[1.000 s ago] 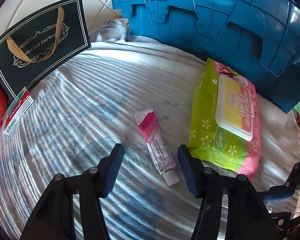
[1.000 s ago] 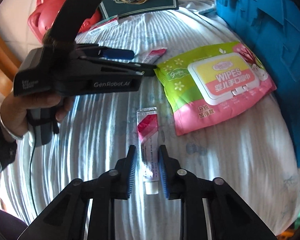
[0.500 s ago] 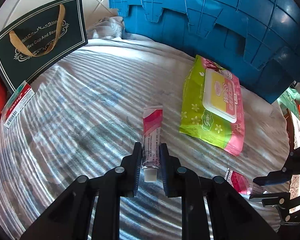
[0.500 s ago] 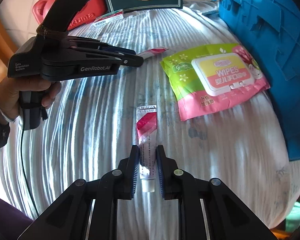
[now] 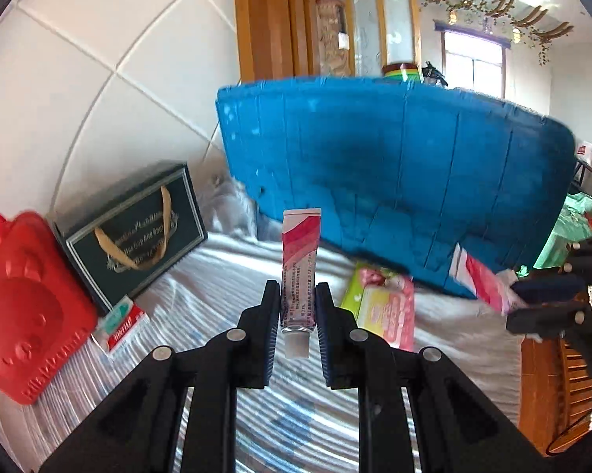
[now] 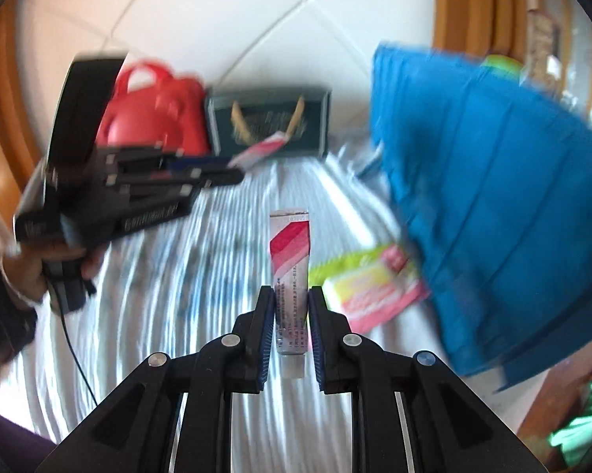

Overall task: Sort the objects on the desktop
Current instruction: 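Grasp the small pink tube with the right tool and lift it toward the bin, then lower the pink tube into the blue bin and open the right tool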

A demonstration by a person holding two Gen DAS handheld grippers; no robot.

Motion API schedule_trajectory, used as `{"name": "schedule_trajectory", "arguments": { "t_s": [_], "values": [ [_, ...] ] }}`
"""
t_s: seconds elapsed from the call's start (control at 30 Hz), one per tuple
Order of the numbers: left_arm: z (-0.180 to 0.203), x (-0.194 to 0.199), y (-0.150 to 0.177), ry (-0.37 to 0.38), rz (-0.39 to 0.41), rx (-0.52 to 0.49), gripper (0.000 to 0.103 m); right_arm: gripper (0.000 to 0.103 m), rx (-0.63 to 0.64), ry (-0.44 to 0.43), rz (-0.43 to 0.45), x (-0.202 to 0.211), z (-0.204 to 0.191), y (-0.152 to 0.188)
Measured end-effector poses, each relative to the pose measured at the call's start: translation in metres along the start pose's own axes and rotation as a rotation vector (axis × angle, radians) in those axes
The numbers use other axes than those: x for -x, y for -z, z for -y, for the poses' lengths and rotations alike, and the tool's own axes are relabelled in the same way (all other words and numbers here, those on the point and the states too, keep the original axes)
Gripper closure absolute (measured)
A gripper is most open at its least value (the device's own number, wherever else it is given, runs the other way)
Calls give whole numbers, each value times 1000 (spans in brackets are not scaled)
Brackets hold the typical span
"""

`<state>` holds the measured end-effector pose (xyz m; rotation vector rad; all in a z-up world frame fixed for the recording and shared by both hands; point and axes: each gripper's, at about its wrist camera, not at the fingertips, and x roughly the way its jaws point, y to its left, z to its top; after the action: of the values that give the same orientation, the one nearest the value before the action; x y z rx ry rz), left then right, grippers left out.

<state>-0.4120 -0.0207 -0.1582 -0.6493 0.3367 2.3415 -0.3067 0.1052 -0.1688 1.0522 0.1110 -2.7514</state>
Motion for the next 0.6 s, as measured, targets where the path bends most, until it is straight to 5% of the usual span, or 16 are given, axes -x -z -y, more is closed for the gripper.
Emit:
{"name": "schedule_trajectory", "arguments": {
  "t_s": [0.27,0.6],
  "values": [
    [66,36,-106,44,199,-163,85,86,-110,133,324,102,70,-62],
    [154,-15,-217,112,287,-171,85,85,-239,305,434,154,201,-105]
  ]
}}
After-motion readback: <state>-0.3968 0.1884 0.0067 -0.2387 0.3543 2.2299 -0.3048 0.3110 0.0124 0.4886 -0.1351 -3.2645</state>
